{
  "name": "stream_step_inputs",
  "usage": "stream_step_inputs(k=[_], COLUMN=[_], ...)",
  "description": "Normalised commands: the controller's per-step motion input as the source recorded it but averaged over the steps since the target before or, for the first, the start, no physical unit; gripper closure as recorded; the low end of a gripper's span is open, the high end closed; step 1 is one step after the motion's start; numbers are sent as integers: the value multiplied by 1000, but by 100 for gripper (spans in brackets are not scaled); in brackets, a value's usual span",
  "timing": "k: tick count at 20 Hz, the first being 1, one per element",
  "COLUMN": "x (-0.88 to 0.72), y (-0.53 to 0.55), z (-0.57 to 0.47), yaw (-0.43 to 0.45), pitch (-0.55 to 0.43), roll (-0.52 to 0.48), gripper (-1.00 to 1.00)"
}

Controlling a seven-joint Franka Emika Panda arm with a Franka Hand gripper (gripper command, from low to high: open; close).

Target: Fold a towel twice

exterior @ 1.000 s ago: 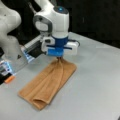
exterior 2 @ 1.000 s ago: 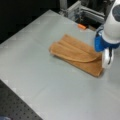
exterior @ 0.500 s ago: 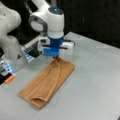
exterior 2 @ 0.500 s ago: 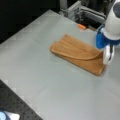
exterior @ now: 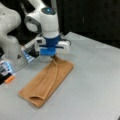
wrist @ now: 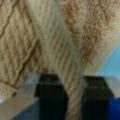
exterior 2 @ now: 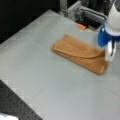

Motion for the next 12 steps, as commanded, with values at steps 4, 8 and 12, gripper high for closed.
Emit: stream_step_inputs(k=[4, 8, 12], x=[-261, -281, -298], y=[-9, -17, -18], z=[-261, -241, -205], yaw=[-55, -75, -89], pitch=[-280, -249, -224], roll=[132, 111, 94], gripper=[-100, -100, -100])
